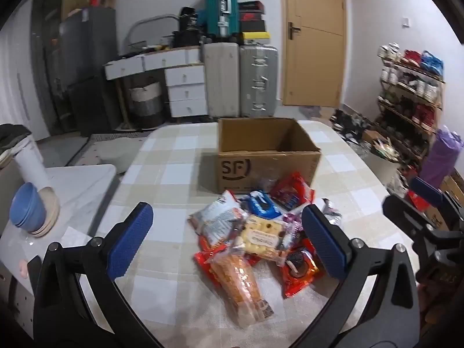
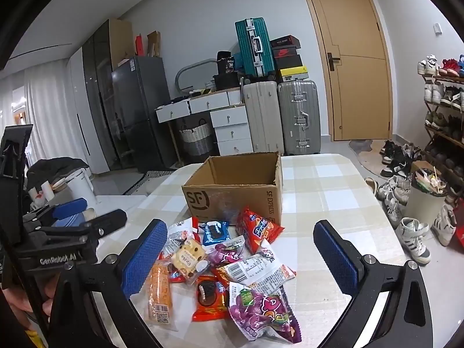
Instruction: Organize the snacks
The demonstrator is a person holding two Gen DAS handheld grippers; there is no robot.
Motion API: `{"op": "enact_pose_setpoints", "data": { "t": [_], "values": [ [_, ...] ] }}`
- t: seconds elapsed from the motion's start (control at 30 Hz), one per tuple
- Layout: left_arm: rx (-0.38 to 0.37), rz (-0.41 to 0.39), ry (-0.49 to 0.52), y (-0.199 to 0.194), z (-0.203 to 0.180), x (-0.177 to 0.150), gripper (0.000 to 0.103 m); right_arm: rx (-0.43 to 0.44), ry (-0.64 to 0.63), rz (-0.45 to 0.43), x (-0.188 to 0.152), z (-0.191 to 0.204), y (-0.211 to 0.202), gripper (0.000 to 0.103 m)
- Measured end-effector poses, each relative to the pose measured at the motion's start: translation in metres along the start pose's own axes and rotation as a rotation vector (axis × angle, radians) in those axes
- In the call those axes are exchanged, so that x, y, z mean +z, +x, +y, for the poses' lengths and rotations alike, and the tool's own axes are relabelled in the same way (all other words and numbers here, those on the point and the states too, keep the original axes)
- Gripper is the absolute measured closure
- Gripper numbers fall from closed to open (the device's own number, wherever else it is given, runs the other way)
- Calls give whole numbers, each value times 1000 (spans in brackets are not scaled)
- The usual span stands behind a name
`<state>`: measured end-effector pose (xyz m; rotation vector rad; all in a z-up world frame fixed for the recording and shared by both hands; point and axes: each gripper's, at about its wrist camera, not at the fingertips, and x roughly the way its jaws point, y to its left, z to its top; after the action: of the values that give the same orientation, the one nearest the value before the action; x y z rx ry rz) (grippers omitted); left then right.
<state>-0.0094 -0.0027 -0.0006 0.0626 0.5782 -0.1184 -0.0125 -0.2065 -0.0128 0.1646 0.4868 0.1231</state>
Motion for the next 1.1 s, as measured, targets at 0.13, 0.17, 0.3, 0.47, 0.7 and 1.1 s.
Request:
{"op": "enact_pose_setpoints", "data": {
  "t": [0.13, 0.17, 0.3, 0.47, 0.7, 1.1],
  "values": [
    [-10, -26, -30, -6, 9, 2, 1, 11, 1, 8, 0, 1, 0, 0],
    [-17, -29, -33, -7, 10, 3, 1, 12, 1, 8, 0, 1, 0, 0],
    [-44, -39, -14, -12, 8, 2, 1, 13, -5, 1, 0, 2, -1, 0],
    [-65, -37, -8, -11, 6, 0, 1, 11, -7, -5, 0, 2, -3, 0],
    [-56, -43, -30, -14, 10, -1, 1, 13, 10, -3, 0, 1, -4, 0],
    [-72, -14, -34, -11, 11, -7, 1, 13, 1, -17, -1, 1, -9, 0]
  ]
}}
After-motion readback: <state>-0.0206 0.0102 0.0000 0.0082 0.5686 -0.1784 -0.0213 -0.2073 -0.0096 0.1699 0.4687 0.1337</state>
